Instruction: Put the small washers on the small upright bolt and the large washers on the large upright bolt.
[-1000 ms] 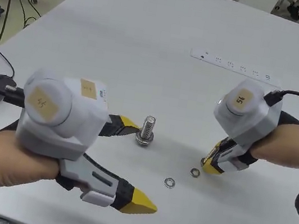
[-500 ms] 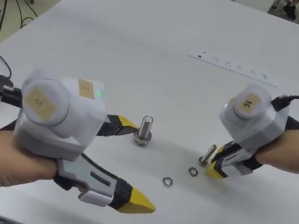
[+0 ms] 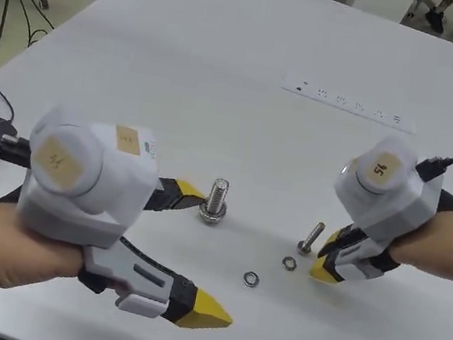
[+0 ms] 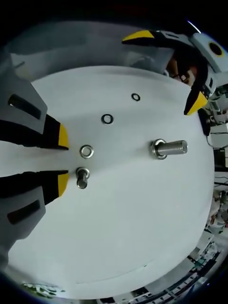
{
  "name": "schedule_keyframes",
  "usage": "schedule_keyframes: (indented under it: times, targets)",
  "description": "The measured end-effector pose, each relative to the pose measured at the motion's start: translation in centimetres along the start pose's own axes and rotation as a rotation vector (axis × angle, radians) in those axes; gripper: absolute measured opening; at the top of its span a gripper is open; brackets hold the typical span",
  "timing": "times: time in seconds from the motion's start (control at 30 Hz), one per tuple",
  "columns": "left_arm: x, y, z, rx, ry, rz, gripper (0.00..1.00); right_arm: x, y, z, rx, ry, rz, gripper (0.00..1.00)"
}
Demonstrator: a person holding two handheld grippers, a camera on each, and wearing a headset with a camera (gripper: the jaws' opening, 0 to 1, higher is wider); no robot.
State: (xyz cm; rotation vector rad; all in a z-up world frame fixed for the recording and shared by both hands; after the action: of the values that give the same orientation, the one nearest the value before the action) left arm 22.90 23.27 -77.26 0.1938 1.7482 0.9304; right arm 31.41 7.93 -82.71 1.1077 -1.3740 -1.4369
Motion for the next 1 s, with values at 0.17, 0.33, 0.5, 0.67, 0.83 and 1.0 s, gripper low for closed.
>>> schedule_keyframes:
  times: [0.17,0.33,0.5,0.67,0.83,1.0]
  targets:
    - [-0.1,0.0,0.0,0.001,-0.002,-0.001,0.82,-0.4,-0.2,0.7,-0.011,0.005,-0.011,0.18]
    - [-0.1,0.0,-0.1,0.003,-0.004,-0.002,0.82,-0.6,-0.5,0.9,-0.017,0.010,-0.010,0.18]
    - [-0.1,0.0,-0.2,0.002,-0.006,-0.004,0.82,-1.0,-0.7,1.1,-0.021,0.007,-0.018,0.18]
    - [-0.1,0.1,-0.2,0.001,-0.005,-0.005,0.82,-1.4,-1.1,1.3,-0.020,0.009,-0.018,0.18]
    - [-0.1,0.1,-0.3,0.000,-0.005,-0.006,0.82,-1.7,-1.2,1.3,-0.012,0.007,-0.025,0.19]
    - [-0.1,0.1,-0.4,0.000,-0.003,-0.006,0.82,-1.9,-1.3,1.3,-0.006,0.007,-0.028,0.19]
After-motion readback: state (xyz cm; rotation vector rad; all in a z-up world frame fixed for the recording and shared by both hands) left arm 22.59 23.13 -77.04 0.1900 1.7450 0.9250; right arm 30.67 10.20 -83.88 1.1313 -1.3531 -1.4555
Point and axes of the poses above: the centre of the closed fingertips' face, and the gripper's own axes: y roughly backward along the fingers, z roughly to its left, x roughly out of its underside, the point moved 4 cm from there along y, roughly backward along the fingers, and after that the axes turned 14 degrees about z, right-handed, at the moved point
